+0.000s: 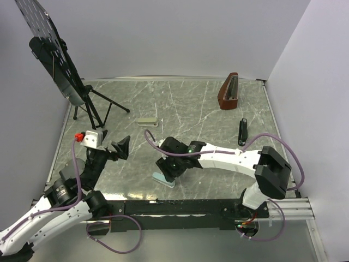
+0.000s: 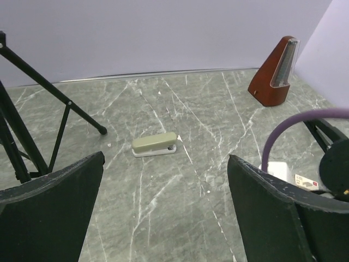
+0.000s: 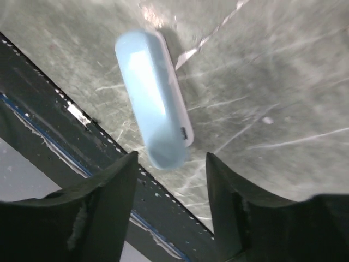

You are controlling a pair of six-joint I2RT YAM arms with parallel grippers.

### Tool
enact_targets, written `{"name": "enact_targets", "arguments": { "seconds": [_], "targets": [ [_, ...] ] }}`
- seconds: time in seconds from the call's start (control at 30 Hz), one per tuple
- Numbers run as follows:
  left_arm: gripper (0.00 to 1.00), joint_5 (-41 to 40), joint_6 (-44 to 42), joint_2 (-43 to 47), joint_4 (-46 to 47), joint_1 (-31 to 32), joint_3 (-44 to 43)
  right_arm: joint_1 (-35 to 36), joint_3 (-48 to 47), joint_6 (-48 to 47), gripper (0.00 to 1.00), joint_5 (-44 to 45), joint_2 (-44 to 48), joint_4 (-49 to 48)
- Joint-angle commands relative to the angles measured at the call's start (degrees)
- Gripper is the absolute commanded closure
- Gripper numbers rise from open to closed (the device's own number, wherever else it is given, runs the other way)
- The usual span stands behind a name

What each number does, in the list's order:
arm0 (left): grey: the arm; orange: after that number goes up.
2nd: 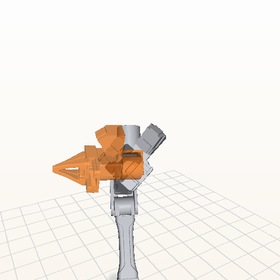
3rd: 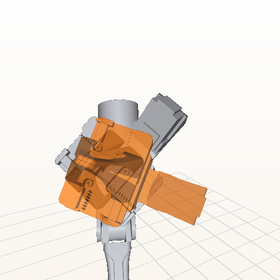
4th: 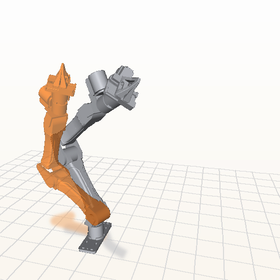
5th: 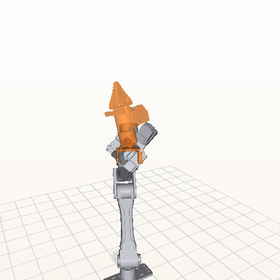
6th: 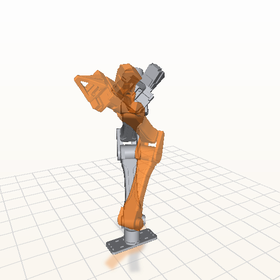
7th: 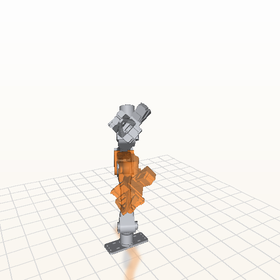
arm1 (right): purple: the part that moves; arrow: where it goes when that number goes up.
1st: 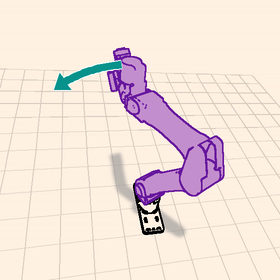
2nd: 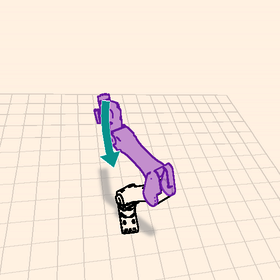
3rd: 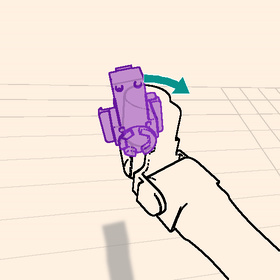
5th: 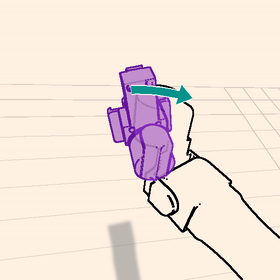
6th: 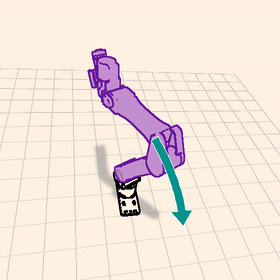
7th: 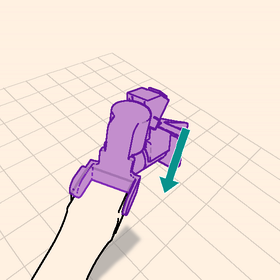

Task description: Load the staples into the stapler

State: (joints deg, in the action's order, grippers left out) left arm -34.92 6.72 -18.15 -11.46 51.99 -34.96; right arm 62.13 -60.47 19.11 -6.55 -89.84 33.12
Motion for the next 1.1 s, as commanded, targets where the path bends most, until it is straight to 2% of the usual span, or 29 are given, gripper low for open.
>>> {"name": "enact_targets", "arguments": {
  "seconds": [0.0,0.17,0.33,0.53,0.63,0.73,0.77,0.87,1.0,1.07],
  "targets": [
    [0.0,-2.7,0.4,1.9,1.4,-0.3,0.1,0.7,-5.1,-6.2,0.36,3.1,3.1,3.1],
    [0.01,-5.4,1.0,4.5,1.4,-0.4,0.4,3.9,-6.5,-10.2,0.28,4.3,1.2,3.0],
    [0.01,-8.3,1.9,6.7,1.3,-0.5,0.4,6.9,-9.7,-10.9,0.27,7.8,-4.5,4.7],
    [0.01,-8.7,2.2,8.8,1.4,-0.7,0.9,7.3,-11.5,-11.0,0.3,10.4,-11.4,5.2],
    [0.0,-8.5,2.2,8.9,1.3,-0.7,0.7,7.3,-12.5,-11.2,0.36,11.4,-13.8,6.2],
    [0.01,-8.5,2.2,8.7,0.9,-0.7,0.6,7.3,-12.3,-11.0,0.55,11.4,-13.7,6.0],
    [0.01,-8.2,2.3,8.7,0.9,-0.8,0.5,7.2,-12.2,-10.9,0.68,11.6,-12.7,6.0],
    [0.01,-7.6,2.2,8.5,1.1,-1.0,0.6,6.0,-11.7,-10.8,0.83,11.8,-11.0,6.8],
    [0.01,-7.1,2.2,8.2,1.1,-1.3,0.6,1.9,-10.2,-10.2,0.85,11.9,-6.8,8.0],
    [0.01,-6.8,2.1,8.0,1.2,-1.5,0.6,-2.5,-9.6,-9.9,0.85,12.1,-3.6,9.3]
  ]
}}
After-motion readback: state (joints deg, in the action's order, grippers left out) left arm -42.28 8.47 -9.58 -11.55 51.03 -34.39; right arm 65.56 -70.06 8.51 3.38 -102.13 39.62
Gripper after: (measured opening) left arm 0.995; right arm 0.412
